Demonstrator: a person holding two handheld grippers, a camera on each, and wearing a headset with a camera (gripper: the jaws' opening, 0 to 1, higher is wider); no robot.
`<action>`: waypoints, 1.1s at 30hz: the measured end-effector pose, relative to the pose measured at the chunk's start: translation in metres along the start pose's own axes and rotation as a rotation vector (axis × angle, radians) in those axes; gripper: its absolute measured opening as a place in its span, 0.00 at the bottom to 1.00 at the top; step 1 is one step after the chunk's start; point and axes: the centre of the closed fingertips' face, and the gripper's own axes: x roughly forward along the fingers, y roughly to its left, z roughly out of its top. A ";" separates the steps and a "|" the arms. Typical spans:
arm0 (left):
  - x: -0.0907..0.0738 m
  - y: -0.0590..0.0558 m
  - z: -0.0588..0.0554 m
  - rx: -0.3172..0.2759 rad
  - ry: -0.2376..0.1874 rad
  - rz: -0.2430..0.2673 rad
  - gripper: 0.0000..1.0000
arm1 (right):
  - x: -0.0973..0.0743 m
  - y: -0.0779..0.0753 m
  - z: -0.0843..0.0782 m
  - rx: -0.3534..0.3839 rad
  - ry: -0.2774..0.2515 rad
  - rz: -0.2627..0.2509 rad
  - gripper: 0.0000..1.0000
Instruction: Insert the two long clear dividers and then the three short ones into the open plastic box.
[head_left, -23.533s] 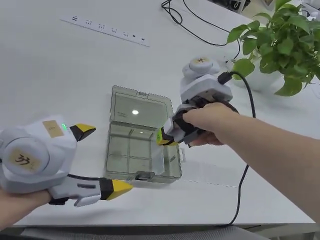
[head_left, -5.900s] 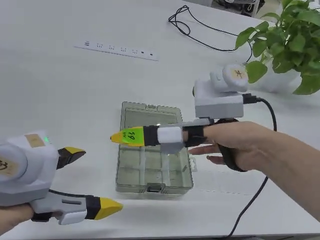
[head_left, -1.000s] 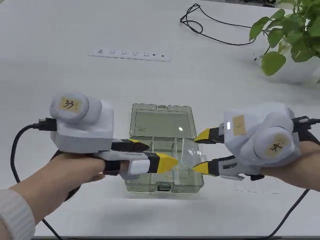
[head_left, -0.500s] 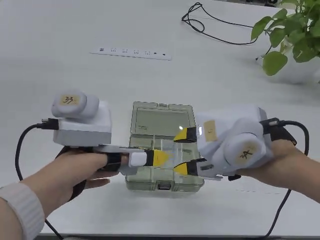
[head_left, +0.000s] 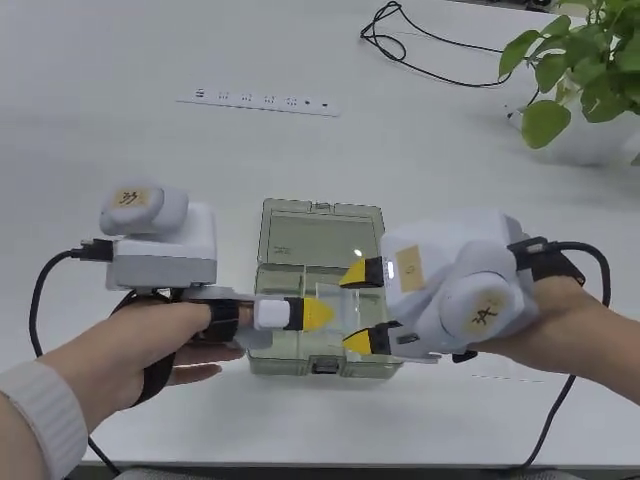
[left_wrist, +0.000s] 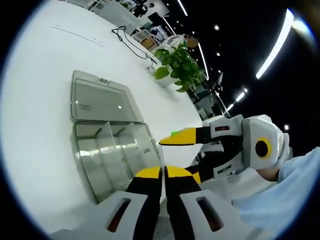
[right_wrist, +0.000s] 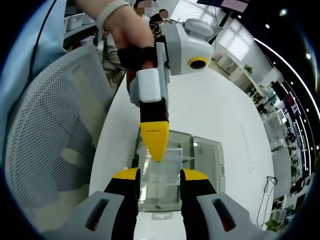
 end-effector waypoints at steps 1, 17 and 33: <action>0.000 0.000 0.000 -0.006 -0.005 -0.003 0.00 | 0.000 0.000 0.000 -0.002 0.000 -0.001 0.32; -0.020 -0.004 -0.001 0.218 -0.003 -0.034 0.00 | -0.022 -0.006 0.007 0.071 -0.061 0.077 0.42; -0.038 -0.021 -0.006 0.522 -0.008 -0.140 0.00 | -0.037 -0.013 0.039 0.165 -0.049 0.437 0.20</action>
